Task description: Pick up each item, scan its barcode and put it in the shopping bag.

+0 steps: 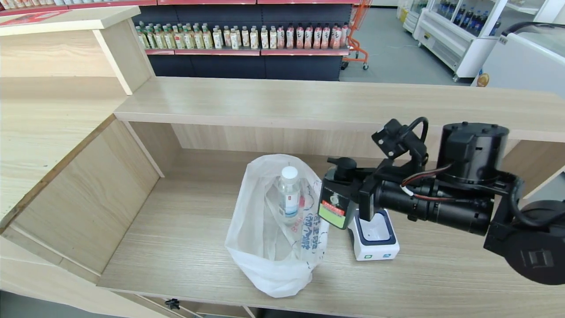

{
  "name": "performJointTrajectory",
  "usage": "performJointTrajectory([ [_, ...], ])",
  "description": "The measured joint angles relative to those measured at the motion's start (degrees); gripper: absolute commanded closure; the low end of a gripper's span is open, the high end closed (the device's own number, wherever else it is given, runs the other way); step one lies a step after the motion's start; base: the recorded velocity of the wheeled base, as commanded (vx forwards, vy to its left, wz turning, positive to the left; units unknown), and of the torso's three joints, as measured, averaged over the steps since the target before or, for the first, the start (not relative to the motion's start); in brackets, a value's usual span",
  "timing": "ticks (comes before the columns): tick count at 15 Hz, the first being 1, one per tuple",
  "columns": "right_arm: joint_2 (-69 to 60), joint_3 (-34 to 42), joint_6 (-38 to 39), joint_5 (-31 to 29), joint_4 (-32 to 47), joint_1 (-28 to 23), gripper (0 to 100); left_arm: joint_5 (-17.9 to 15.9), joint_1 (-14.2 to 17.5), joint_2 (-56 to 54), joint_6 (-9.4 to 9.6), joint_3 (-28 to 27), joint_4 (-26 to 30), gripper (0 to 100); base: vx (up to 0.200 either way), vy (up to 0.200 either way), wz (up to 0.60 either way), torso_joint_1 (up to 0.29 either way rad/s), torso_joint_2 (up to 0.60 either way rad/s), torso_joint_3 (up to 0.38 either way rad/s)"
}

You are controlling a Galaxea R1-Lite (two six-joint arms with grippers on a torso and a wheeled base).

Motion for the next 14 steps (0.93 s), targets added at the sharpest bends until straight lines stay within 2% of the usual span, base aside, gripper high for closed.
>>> performJointTrajectory([
  [2,2.8,0.45,-0.35,0.0,-1.65,0.61,100,-0.07,0.12,0.0,0.02,0.0,0.0,0,0.0,0.0,0.0,0.0,0.0,0.0],
  [7,11.3,4.72,-1.34,-0.13,-16.69,2.79,100,-0.05,0.09,0.0,-0.02,0.0,0.0,0,0.0,0.0,0.0,0.0,0.0,0.0],
  [14,17.58,11.14,-1.34,-0.13,-28.33,3.86,100,-0.05,0.06,0.0,-0.18,0.0,0.0,0,0.0,0.0,0.0,0.0,0.0,0.0],
])
